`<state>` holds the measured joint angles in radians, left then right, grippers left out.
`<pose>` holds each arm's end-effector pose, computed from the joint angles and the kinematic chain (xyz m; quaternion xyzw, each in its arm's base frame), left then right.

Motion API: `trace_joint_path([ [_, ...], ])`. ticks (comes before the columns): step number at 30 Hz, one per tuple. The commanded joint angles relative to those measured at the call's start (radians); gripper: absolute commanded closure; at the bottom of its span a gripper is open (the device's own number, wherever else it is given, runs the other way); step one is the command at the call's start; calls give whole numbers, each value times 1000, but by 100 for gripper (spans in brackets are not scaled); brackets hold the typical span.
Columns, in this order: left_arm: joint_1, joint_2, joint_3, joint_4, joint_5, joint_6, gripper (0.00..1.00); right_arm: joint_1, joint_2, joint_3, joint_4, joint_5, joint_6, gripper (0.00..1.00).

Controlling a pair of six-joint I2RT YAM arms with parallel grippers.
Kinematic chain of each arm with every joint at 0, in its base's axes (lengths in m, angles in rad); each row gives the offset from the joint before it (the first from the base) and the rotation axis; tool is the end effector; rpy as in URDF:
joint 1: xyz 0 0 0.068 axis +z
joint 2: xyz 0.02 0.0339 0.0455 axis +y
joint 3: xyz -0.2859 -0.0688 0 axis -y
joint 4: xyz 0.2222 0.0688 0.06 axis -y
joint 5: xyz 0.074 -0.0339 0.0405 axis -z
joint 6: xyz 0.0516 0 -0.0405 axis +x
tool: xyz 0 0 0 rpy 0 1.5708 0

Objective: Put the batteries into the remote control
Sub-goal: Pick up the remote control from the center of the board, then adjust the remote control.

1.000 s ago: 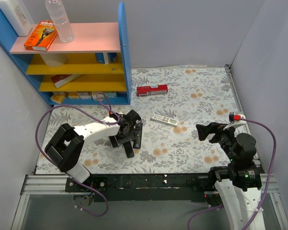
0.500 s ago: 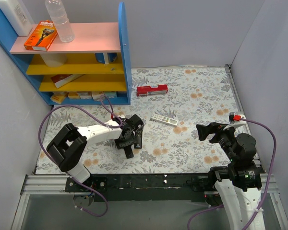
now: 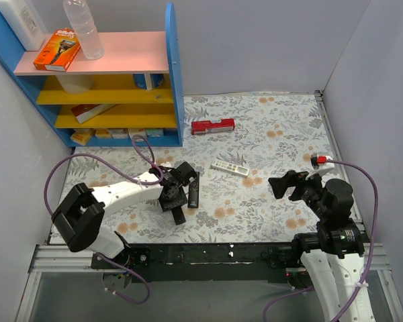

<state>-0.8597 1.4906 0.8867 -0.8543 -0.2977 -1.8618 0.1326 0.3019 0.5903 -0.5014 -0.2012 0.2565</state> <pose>0.1602 -0.1628 0.1991 -0.4816 0.8620 -0.0236 0.1564 0.0628 0.0188 0.2929 -0.0150 0.7768 0.1975 0.5979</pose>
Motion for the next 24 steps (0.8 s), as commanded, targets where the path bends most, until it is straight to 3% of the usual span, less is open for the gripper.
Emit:
trace_joint_path([
  [1,-4,-121,84,-32,6,52,100,2,5,-1,53,-176,-65,2],
  [10,-4,-185,210,124,172,216,100,2,49,-6,152,-337,4,2],
  [16,-4,-199,235,389,409,285,100,2,192,14,187,-401,153,2],
  [24,-4,-165,245,655,617,267,100,4,292,-26,477,-501,466,2],
])
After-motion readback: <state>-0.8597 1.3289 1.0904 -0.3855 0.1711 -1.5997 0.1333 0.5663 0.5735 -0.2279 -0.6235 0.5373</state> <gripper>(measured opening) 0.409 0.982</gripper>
